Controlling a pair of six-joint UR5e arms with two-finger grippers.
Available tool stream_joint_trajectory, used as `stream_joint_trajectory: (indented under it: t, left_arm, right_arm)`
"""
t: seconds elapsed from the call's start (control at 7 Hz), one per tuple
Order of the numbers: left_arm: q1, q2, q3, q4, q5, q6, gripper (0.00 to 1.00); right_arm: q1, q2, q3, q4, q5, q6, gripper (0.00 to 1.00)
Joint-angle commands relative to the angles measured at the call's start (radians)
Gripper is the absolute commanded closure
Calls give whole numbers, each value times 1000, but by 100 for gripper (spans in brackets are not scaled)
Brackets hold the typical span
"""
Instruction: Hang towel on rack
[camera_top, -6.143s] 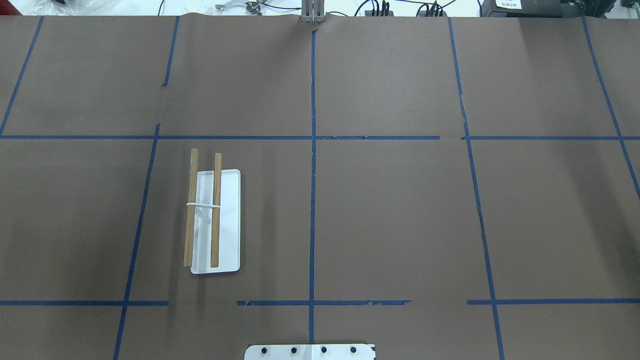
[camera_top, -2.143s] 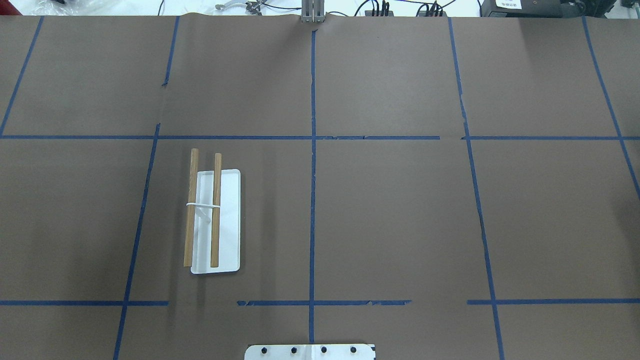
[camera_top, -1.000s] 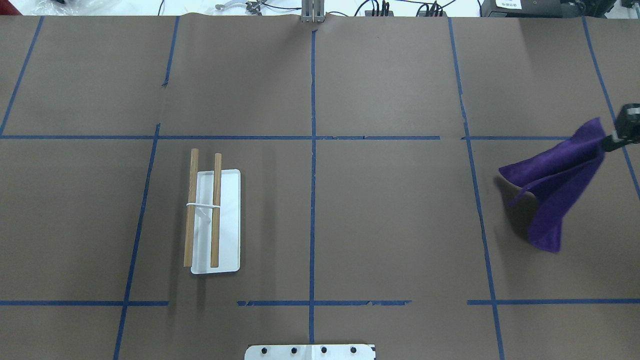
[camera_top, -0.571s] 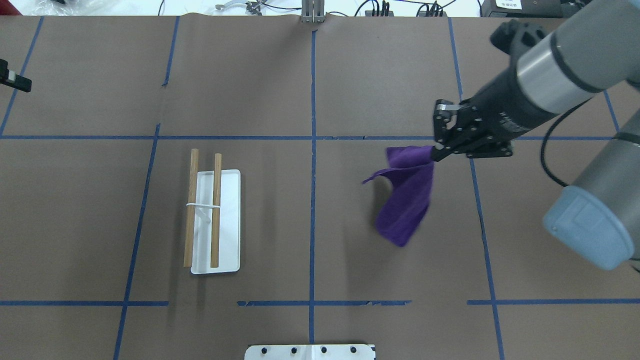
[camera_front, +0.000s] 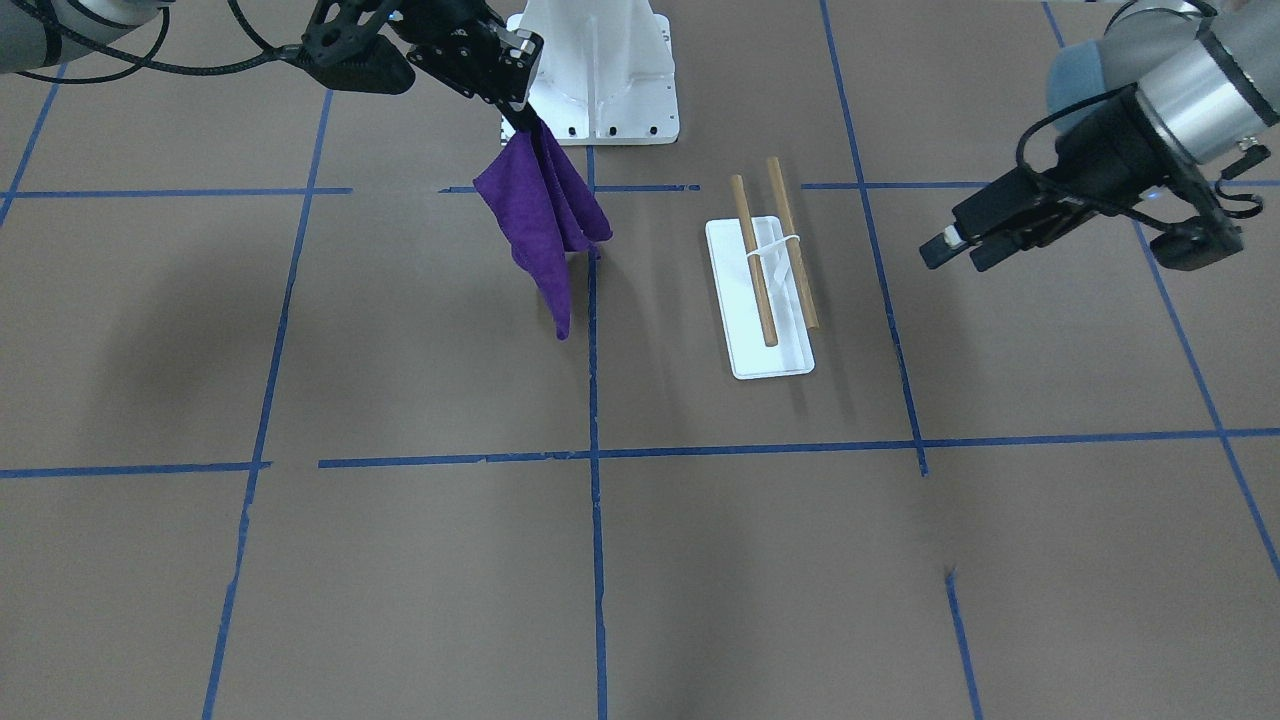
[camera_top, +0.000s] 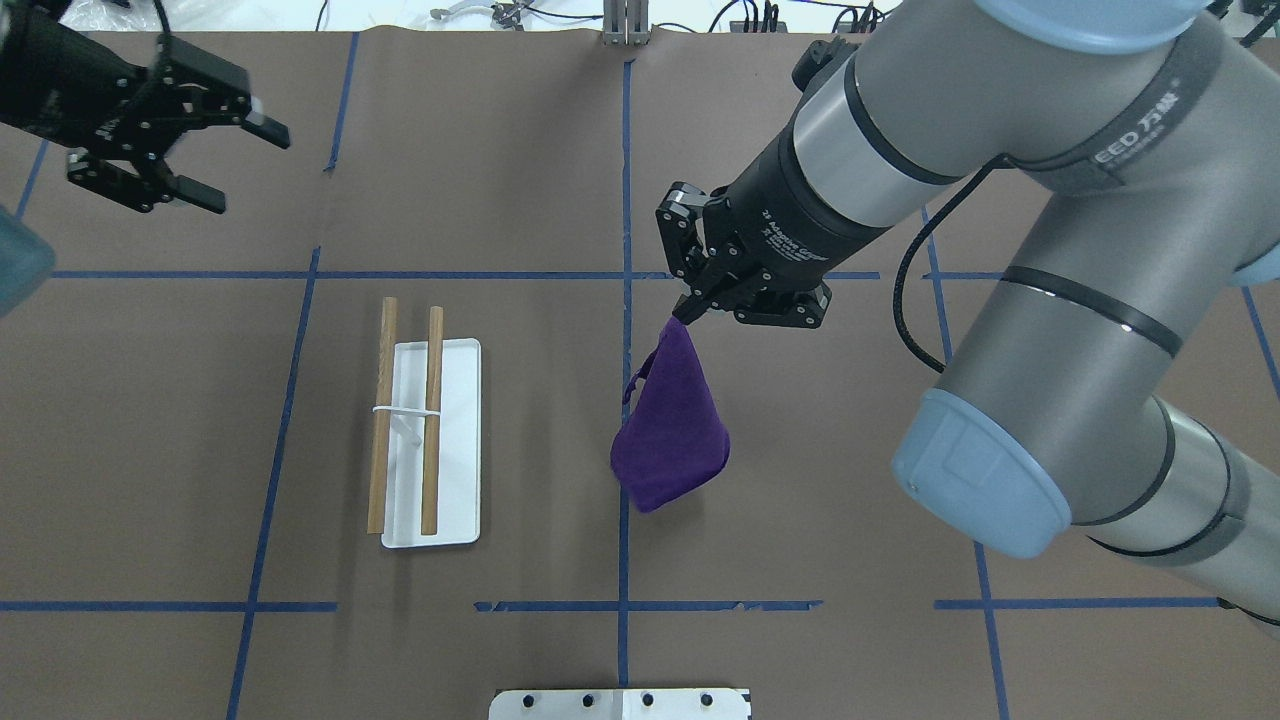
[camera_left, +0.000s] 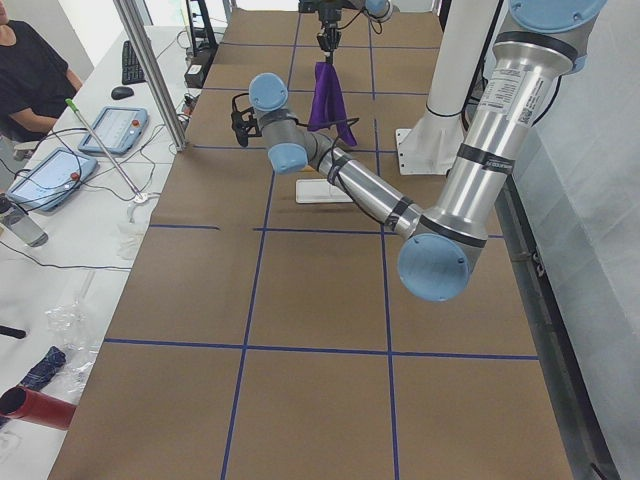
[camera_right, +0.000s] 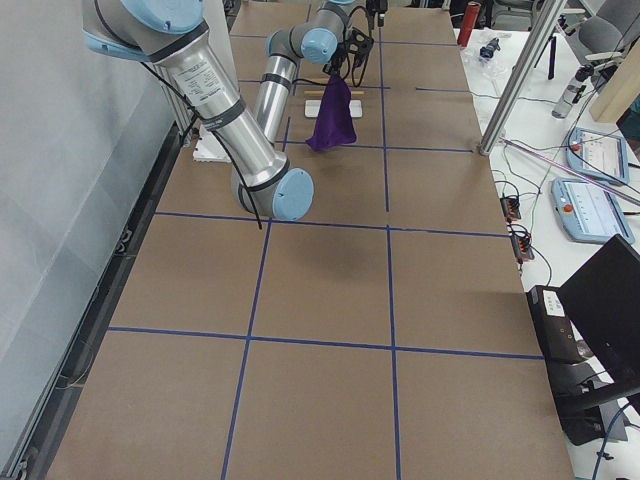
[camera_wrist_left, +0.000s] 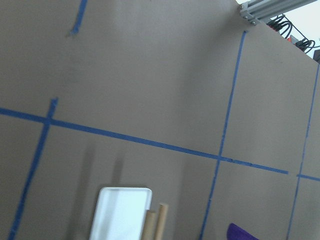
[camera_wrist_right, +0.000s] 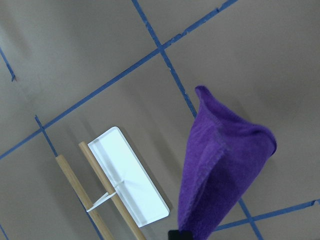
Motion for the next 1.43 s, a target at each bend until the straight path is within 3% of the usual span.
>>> stream_joint_trajectory:
  t: [0.0, 0.43, 1.0, 1.29]
  left_arm:
    - [160, -156, 23, -3, 136, -370, 3]
    - [225, -212, 26, -3, 172, -592, 3]
    - [268, -232, 25, -72, 215, -744, 3]
    - [286, -246, 26, -73, 223, -750, 11]
  right_arm:
    - [-2, 60, -47, 10, -57, 203, 100]
    - [-41, 88, -54, 90, -226, 474, 100]
    - [-48, 122, -64, 95, -289, 572, 100]
    - [-48, 130, -65, 93, -290, 578, 100]
